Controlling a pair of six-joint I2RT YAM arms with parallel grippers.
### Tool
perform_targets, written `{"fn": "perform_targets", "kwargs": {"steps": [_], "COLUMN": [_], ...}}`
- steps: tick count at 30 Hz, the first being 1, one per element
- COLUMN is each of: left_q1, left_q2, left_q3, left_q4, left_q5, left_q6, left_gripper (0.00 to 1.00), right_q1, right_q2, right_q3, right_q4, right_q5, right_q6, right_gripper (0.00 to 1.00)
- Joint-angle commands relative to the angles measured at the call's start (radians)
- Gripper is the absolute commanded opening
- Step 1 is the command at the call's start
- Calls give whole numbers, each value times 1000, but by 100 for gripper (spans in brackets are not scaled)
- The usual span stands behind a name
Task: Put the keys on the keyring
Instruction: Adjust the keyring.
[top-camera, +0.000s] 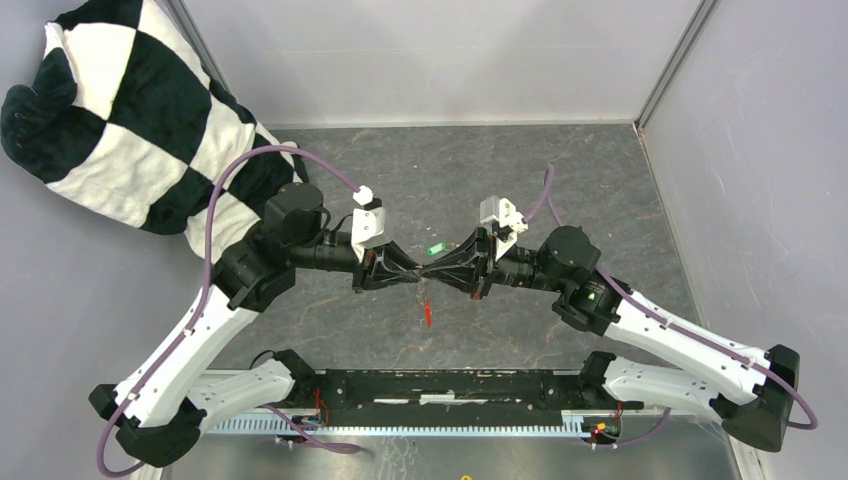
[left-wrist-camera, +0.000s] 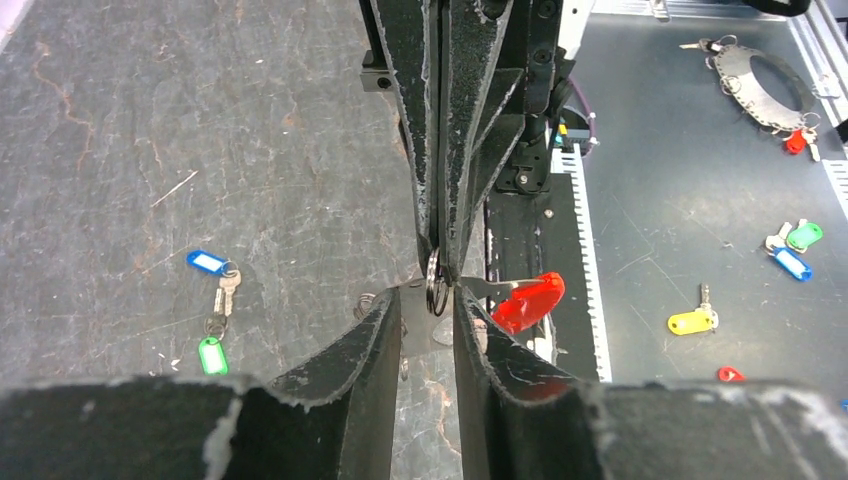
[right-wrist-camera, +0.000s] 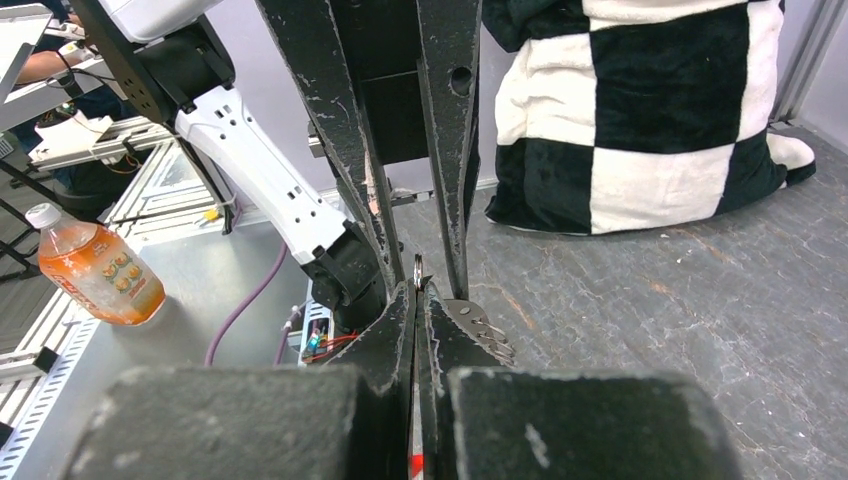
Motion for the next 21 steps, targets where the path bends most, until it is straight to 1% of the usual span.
{"fn": "perform_targets", "kwargs": {"steps": [1,3,6,7,10,11,12,15,17,19,21], "left_q1": [-1,-1,-1,-1,-1,-1,-1,-1,-1,-1,-1], "left_q2": [10,14,21,22,17,18,18,41,59,81,107], "left_q3": [41,43,48,48,48,51,56,82,98,122,152], "left_q4": [17,9,2,2,-16,-26,-41,-116,-165,-215,-268], "left_q5": [51,56,54,55,48,38,28,21,32,45,57], "left_q6": [-35,-25,-29,-28,4,17,33,99,141,181,220], "left_gripper": [30,23,5,2,2,2,2,2,2,2,2], "right_q1": [4,5,4,4,4,3,4,-7,-18,-29,-33], "right_q2": [-10,-11,-11,-9,-2,-1,2,23,52,91,129], "right_q3": [1,1,-3,-5,4,22,46,166,250,341,407], "right_q4": [59,64,76,83,73,35,-14,-237,-395,-538,-637], "right_q5": [-17,-18,-16,-17,-27,-23,-19,-24,-51,-106,-149], "right_q6": [12,14,20,24,21,5,-28,-169,-267,-359,-423], "right_gripper": [0,0,0,0,0,2,10,31,40,42,43]}}
